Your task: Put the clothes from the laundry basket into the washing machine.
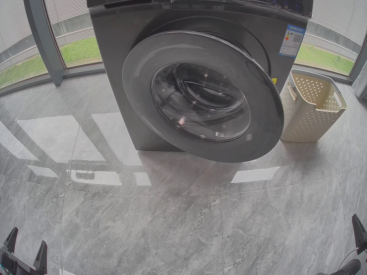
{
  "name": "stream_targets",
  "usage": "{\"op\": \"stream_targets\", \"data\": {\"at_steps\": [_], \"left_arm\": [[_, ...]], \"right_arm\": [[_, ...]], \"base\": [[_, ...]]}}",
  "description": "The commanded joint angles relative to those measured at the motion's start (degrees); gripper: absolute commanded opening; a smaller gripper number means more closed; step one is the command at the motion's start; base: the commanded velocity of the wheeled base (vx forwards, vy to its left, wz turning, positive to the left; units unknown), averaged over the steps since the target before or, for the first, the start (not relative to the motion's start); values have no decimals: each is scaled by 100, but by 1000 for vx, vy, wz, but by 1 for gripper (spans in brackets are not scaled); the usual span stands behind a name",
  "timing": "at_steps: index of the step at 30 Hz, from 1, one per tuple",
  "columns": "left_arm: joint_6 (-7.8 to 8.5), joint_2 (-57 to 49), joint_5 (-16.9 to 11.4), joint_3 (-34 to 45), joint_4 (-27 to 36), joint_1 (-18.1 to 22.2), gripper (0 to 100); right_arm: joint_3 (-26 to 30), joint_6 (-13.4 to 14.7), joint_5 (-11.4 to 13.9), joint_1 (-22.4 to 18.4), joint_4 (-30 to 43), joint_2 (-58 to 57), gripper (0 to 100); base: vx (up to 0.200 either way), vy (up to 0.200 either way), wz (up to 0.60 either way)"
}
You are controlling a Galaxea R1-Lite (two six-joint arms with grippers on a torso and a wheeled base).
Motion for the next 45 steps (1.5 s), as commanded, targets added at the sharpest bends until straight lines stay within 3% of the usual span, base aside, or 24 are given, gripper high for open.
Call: {"op": "stream_targets", "data": {"at_steps": [1, 2, 3, 5, 10, 12, 13, 16, 19, 27, 30, 32, 36, 41, 45], "left_arm": [[28, -66, 4, 101, -7, 6, 100], [28, -66, 4, 101, -7, 6, 100], [28, -66, 4, 101, -7, 6, 100], [19, -57, 4, 101, -7, -3, 100], [19, -57, 4, 101, -7, -3, 100], [19, -57, 4, 101, -7, 6, 100], [11, -57, 4, 101, -7, -3, 100], [11, -57, 4, 101, -7, -3, 100], [2, -57, 4, 101, 2, -3, 100], [2, -57, 4, 101, 2, -3, 100], [2, -57, 4, 101, 2, -3, 100], [11, -57, 4, 101, 2, -3, 100], [11, -57, 4, 101, 2, -3, 100], [19, -57, 4, 101, -7, -3, 100], [19, -57, 4, 101, -7, -3, 100]], "right_arm": [[-672, 127, 810, 300, -963, 3440, 100], [-672, 127, 810, 300, -963, 3440, 100], [-769, 136, 960, 599, -1324, 3985, 100], [-997, 259, 933, 1364, -1825, 4864, 100], [-1208, 391, 353, 2155, -2625, 6252, 100], [-1208, 382, 300, 2172, -2668, 6331, 100], [-1252, 364, -130, 2295, -3222, 6911, 100], [-1279, 329, -368, 2322, -3829, 7324, 100], [-1393, 329, -412, 2375, -4251, 7615, 100], [-1683, 347, -438, 2506, -4338, 8036, 100], [-1859, 355, -491, 2419, -4338, 8168, 100], [-2035, 347, -658, 2111, -4338, 8247, 100], [-1973, 303, -622, 1663, -4312, 8186, 100], [-1665, 285, -622, 1715, -4303, 7949, 100], [-1463, 312, -622, 2234, -4312, 7852, 100]], "base": [[0, 0, 0], [0, 0, 0], [0, 0, 0], [0, 0, 0], [120, 0, 0], [200, 0, 0], [200, 0, 0], [200, 0, 0], [200, 0, 0], [150, 0, 0], [0, 0, 0], [0, 0, 0], [0, 0, 0], [0, 0, 0], [0, 0, 0]]}}
